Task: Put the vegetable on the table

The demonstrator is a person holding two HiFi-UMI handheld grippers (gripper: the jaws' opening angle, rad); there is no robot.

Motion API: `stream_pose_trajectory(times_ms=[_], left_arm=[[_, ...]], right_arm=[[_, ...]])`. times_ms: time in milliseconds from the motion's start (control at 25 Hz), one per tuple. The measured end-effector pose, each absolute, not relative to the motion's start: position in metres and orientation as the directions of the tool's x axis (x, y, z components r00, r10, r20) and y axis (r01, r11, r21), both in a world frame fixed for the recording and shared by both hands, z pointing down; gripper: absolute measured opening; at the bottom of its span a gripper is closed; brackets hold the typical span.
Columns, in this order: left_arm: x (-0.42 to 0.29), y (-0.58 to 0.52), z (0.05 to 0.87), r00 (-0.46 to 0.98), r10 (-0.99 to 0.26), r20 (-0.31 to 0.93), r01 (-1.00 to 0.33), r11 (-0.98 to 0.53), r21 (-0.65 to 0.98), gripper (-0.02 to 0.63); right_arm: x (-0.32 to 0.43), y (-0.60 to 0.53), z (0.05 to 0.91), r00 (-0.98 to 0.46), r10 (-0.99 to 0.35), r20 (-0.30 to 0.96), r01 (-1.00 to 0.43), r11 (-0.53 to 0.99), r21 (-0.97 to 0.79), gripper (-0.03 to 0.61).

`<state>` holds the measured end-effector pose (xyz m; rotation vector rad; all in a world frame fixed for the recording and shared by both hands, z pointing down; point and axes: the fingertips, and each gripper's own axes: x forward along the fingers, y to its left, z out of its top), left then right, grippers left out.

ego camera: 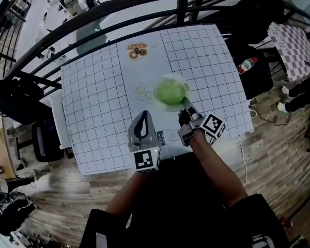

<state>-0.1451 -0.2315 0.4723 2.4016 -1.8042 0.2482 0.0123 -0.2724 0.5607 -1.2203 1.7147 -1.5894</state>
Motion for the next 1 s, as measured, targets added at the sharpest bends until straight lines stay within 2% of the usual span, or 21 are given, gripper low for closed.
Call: stream_pose_trajectory(times_ms=[200,360,520,800,1000], left_arm=[[-0.144,-0.254,0.482,0.257,-0.938,0.231,-0.964,-0.267,-0.011,0.008],[-0.145,-0.265,0.489,0.252,-0.935,0.251,-0.964,-0.265,-0.02,0.008],[-0.143,-0.277,0.493,0.253,-0.933,0.257,-0.963,-0.269,-0.029,0.008],[-0.14,-0.297,0.501,0.263,-0.93,0.258,-0.962,-0.271,0.002,0.008],[-0.14,-0.299,0.506,0.252,-0.926,0.281,-0.965,-0.262,0.003,0.008]], right_arm=[[0.016,-0.296,0.587,-0.494,-0.842,0.216,-0.276,-0.083,-0.958,0.008],[0.017,-0.305,0.62,-0.498,-0.83,0.251,-0.25,-0.139,-0.958,0.008],[0.017,-0.319,0.638,-0.504,-0.839,0.204,-0.231,-0.097,-0.968,0.008],[0.016,-0.332,0.672,-0.511,-0.834,0.21,-0.221,-0.109,-0.969,0.009],[0.012,-0.336,0.7,-0.526,-0.815,0.243,-0.29,-0.097,-0.952,0.008]])
